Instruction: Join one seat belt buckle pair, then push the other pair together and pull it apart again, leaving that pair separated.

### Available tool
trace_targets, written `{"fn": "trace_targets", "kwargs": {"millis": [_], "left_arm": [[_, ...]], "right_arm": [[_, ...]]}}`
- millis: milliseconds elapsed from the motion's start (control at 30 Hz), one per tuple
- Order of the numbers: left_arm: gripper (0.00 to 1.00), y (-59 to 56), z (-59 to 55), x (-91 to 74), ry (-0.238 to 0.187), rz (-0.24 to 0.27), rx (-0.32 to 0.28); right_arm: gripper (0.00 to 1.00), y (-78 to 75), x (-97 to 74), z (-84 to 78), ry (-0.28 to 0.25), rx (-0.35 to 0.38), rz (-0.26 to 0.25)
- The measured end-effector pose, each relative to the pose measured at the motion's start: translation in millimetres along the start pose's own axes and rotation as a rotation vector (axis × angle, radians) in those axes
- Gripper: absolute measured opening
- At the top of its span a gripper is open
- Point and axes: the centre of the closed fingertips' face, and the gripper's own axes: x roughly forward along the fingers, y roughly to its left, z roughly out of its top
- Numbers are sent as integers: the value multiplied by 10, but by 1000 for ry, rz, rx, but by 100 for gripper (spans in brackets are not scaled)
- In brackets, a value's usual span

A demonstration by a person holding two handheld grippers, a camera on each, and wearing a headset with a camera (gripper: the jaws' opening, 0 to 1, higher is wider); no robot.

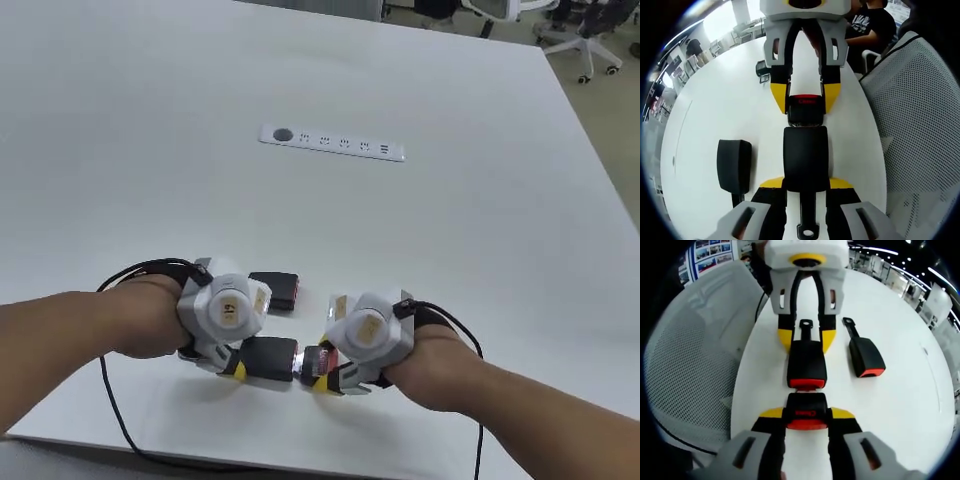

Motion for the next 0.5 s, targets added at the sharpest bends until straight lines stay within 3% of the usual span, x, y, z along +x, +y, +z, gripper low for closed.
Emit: {"fn": "trace_targets", "kwargs": {"millis": [500], "left_arm": [[30, 3, -4, 6, 16, -11, -15]], "right_arm": [[32, -2, -1, -4, 5, 11, 10]]}}
